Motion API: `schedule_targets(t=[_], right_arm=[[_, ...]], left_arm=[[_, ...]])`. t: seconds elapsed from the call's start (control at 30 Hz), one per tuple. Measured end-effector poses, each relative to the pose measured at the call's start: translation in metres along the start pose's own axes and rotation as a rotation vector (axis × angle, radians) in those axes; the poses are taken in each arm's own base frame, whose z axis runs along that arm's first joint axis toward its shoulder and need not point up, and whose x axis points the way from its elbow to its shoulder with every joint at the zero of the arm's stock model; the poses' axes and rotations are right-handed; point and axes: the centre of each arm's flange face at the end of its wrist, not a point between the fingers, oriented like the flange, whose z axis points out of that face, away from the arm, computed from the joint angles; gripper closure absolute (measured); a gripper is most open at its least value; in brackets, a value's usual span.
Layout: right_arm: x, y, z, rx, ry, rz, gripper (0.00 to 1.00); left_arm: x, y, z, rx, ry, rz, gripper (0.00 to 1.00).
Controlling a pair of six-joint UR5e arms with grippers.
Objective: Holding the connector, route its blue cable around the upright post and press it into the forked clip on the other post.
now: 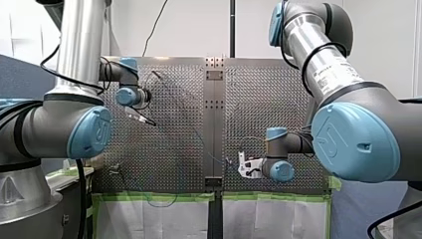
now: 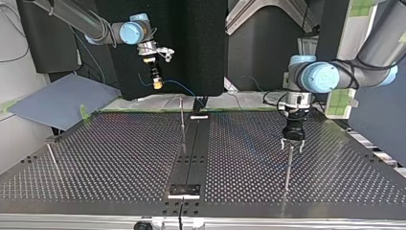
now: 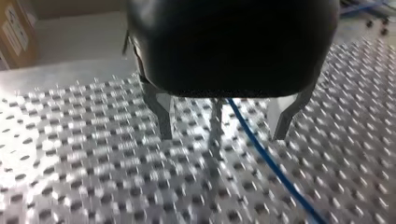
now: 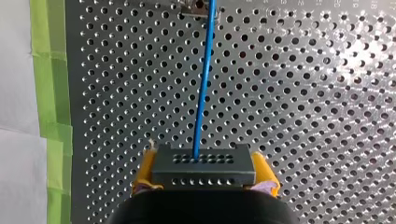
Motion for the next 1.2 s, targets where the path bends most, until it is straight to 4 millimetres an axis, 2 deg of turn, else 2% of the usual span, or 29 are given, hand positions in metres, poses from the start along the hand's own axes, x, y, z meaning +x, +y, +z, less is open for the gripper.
schedule_targets(t=[0.23, 0.73, 1.0, 1.2], right_arm=[[-0.001, -0.002, -0.001, 0.003, -0.004, -0.001, 1.0], [-0.001, -0.005, -0.002, 0.009, -0.006, -0.001, 1.0], [-0.002, -0.006, -0.003, 0.011, -0.011, -0.001, 1.0], [-0.003, -0.007, -0.004, 0.012, -0.009, 0.002, 1.0]], left_arm=[[0.022, 0.035, -0.004, -0.084, 0.029, 0.063, 0.02], [0.064, 0.064, -0.029, -0.141, 0.099, 0.124, 0.02], [0.066, 0.077, -0.047, -0.212, 0.084, 0.171, 0.02], [0.061, 0.077, -0.075, -0.29, 0.067, 0.237, 0.02]])
